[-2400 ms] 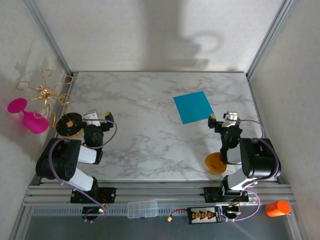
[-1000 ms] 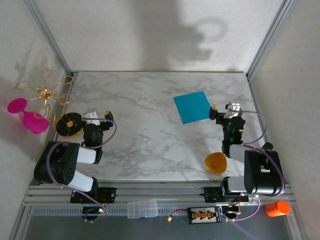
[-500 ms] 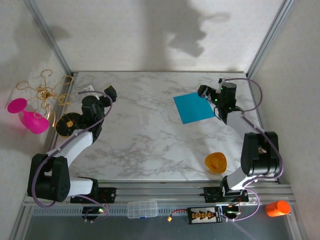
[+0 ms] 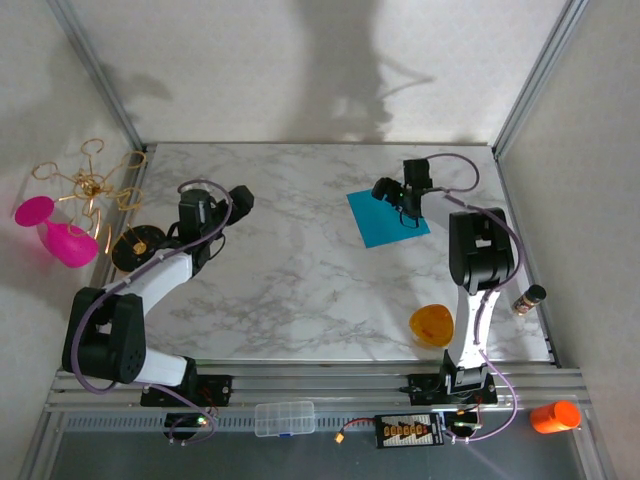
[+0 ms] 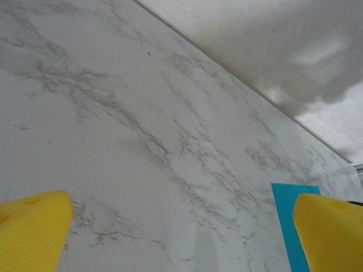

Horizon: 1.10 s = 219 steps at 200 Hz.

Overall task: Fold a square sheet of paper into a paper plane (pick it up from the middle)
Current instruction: Move the square sheet of paper to the center of the table.

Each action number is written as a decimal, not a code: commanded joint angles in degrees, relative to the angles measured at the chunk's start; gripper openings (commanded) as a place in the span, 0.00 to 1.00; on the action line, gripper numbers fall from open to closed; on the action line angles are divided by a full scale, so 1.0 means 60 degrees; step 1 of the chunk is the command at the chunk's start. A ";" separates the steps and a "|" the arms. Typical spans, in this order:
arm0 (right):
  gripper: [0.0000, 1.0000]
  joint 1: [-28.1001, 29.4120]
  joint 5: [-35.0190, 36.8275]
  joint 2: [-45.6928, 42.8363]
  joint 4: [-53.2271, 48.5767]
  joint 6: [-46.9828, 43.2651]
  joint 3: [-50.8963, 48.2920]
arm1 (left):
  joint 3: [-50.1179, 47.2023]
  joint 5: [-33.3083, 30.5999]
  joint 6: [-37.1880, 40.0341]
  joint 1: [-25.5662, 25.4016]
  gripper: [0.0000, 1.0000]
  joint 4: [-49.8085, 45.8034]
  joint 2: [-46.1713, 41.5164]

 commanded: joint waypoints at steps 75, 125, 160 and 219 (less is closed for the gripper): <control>0.96 0.1462 0.1721 0.0482 -0.2566 0.2640 0.0613 | 0.0581 0.0357 -0.0371 -0.0184 0.99 -0.0784 0.0818; 0.96 0.3719 0.2071 -0.0667 -0.2257 0.6615 -0.0702 | 0.0675 0.0290 -0.0667 -0.0183 0.99 -0.1026 0.1032; 0.95 0.4611 0.2687 -0.1559 -0.1727 0.7527 -0.0737 | 0.0766 0.0637 -0.0881 -0.0206 0.99 -0.1480 0.0980; 0.90 0.3969 0.1646 -0.2018 -0.0387 0.4206 -0.1591 | 0.0788 0.0773 -0.0812 -0.0821 0.99 -0.2483 0.0666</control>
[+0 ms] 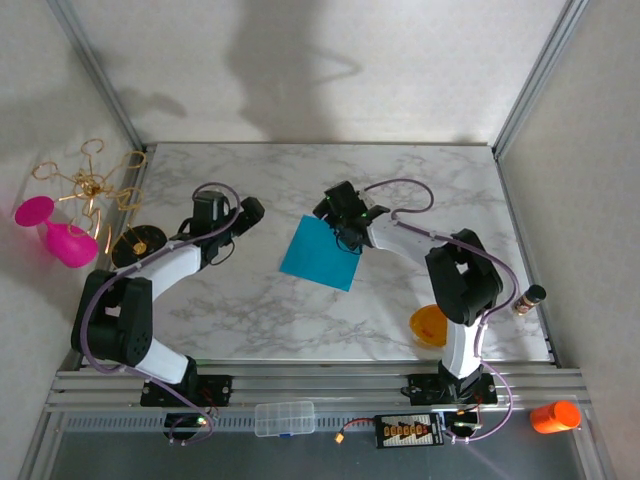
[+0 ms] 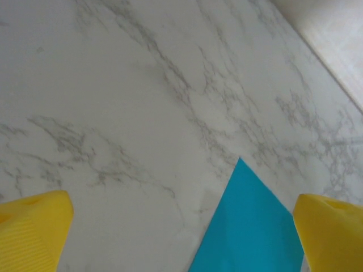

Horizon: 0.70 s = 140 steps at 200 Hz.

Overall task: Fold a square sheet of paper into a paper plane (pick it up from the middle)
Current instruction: Move the square sheet of paper to the center of the table.

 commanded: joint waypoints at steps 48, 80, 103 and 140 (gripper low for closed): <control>0.86 -0.0839 -0.1032 0.0193 0.0283 -0.3443 -0.0563 | 0.1103 0.0131 0.0663 -0.1295 0.85 -0.1668 0.0674; 0.81 -0.1009 -0.1353 0.0602 0.0148 -0.3856 -0.0299 | 0.1525 0.0167 0.0455 -0.1787 0.80 -0.1790 0.1302; 0.80 -0.1007 -0.1382 0.0827 0.0024 -0.4142 -0.0149 | 0.1815 0.0126 0.0421 -0.2069 0.79 -0.1924 0.1642; 0.78 -0.1012 -0.1591 0.1010 0.0103 -0.4501 -0.0274 | 0.2148 -0.0104 0.0437 -0.2395 0.79 -0.2247 0.2033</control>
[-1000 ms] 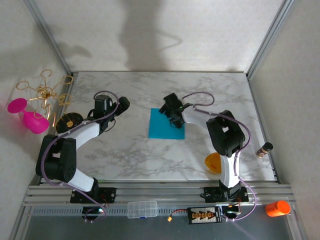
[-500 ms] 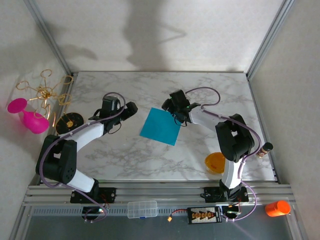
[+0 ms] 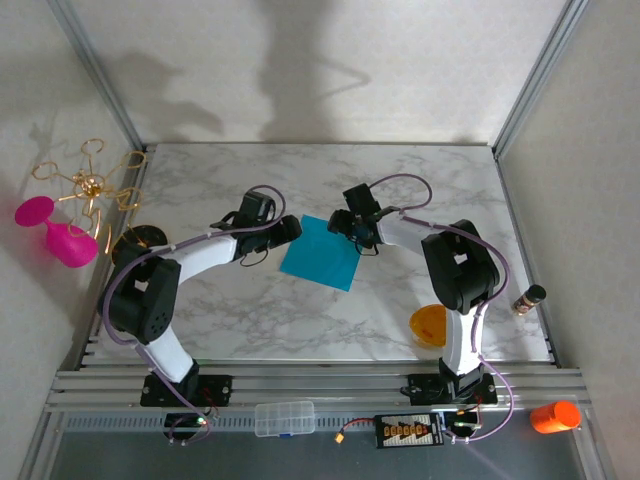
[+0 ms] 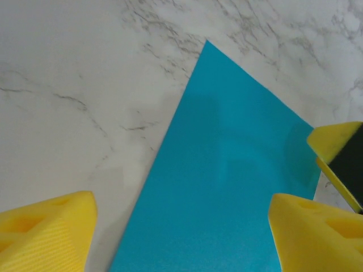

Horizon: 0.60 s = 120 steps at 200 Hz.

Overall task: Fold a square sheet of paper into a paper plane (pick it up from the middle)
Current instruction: Move the square sheet of paper to the center of the table.

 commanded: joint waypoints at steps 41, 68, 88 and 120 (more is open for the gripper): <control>0.77 0.0031 -0.0780 0.0937 0.0567 -0.2166 0.0069 | 0.0389 -0.0471 -0.0201 -0.0191 0.80 -0.0555 0.0193; 0.76 0.0185 -0.1450 0.1137 0.1057 -0.3470 0.0006 | 0.0304 -0.0757 -0.0268 -0.0169 0.81 -0.0693 0.0016; 0.75 0.0239 -0.2465 0.1074 0.1328 -0.4022 -0.0014 | 0.0217 -0.0928 -0.0340 -0.0174 0.81 -0.0811 -0.0125; 0.72 0.0268 -0.3770 0.0678 0.2179 -0.4100 -0.0386 | 0.0075 -0.1057 -0.0435 -0.0182 0.81 -0.1005 -0.0283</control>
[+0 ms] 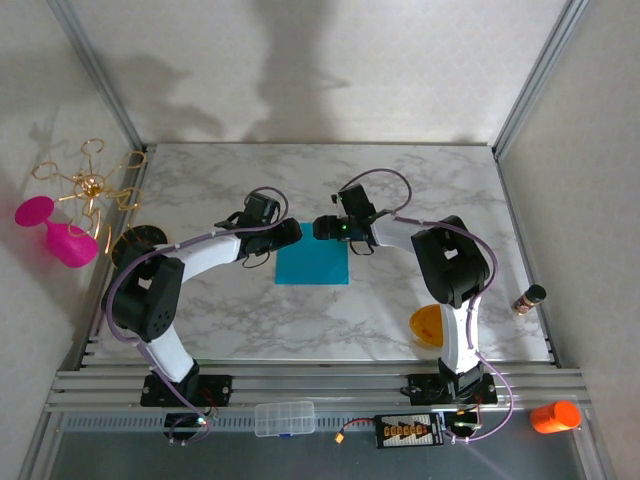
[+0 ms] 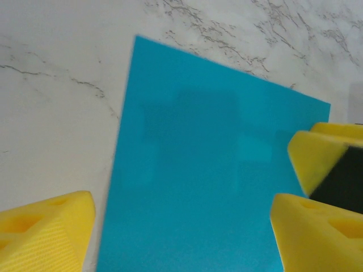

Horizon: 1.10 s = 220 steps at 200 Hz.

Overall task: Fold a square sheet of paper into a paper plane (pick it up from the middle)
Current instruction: Move the square sheet of paper to the center of the table.

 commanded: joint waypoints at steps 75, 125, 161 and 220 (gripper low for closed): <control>0.86 -0.0343 0.0697 -0.2642 0.1812 0.1079 -0.1615 | 0.0126 -0.0682 -0.0699 -0.0312 0.84 -0.0924 -0.0550; 0.99 -0.0805 0.2727 -0.4283 0.1681 0.1175 -0.3015 | 0.1061 -0.1140 -0.1159 -0.1256 0.99 -0.1666 0.0386; 0.99 -0.1222 0.2927 -0.4290 0.1174 0.1475 -0.3173 | 0.1984 -0.1872 -0.1203 -0.1784 0.99 -0.2719 0.1382; 0.99 -0.1390 0.2411 -0.3906 0.1451 0.1941 -0.3315 | 0.3458 -0.2561 -0.0893 -0.2247 0.94 -0.3887 0.2622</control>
